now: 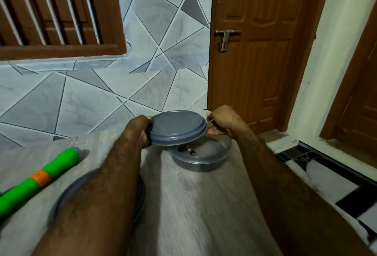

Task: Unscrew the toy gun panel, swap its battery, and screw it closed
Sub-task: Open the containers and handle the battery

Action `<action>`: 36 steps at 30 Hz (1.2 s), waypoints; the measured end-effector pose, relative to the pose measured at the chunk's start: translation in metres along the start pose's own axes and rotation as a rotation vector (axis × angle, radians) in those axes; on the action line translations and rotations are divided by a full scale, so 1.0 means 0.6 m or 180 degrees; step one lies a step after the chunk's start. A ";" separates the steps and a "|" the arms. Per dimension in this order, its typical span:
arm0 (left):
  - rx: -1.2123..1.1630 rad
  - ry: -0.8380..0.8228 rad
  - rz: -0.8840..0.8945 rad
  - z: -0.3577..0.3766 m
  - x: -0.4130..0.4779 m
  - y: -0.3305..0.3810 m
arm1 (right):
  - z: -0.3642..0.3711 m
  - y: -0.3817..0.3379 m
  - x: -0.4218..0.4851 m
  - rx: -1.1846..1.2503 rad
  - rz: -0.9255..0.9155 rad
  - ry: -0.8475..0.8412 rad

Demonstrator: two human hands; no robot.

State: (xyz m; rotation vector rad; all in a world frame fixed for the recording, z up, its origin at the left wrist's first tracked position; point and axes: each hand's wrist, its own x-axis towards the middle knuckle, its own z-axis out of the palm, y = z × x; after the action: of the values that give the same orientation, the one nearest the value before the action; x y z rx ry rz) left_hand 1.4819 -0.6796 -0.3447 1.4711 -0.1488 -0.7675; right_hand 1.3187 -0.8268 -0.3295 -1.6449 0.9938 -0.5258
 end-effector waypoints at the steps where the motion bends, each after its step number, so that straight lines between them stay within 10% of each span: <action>1: 0.0021 -0.0058 0.0012 0.006 -0.003 -0.001 | -0.002 -0.001 -0.003 0.0146 -0.0093 0.0007; 36: 0.0503 -0.0366 0.0214 0.129 -0.008 -0.070 | -0.057 0.083 -0.012 -0.1021 -0.0106 0.1234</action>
State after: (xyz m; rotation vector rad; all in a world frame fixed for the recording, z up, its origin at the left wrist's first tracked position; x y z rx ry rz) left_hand 1.4213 -0.7379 -0.3709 1.5630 -0.3511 -0.8003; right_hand 1.2721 -0.8433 -0.3645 -1.8857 1.3936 -0.7577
